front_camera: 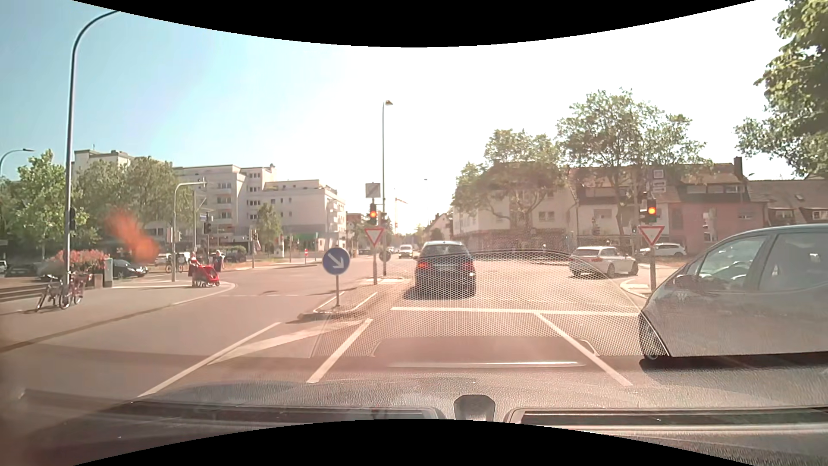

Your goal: Follow the waypoints while adhering to traffic rules and regulations

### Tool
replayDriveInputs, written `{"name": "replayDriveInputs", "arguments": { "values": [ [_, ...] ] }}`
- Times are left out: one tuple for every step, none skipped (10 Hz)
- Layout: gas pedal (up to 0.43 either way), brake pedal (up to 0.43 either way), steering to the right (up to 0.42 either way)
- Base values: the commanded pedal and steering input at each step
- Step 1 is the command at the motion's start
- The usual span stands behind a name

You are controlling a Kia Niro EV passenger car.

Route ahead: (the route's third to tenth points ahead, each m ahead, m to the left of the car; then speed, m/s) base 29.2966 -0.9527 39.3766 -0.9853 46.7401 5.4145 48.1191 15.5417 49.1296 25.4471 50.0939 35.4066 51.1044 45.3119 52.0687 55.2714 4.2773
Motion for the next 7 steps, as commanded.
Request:
{"name": "replayDriveInputs", "arguments": {
  "values": [
    [0.067, 0.000, 0.003],
    [0.047, 0.000, 0.003],
    [0.039, 0.000, 0.003],
    [0.000, 0.000, 0.003],
    [0.000, 0.000, 0.003],
    [0.000, 0.134, 0.003],
    [0.000, 0.268, 0.003]
  ]
}}
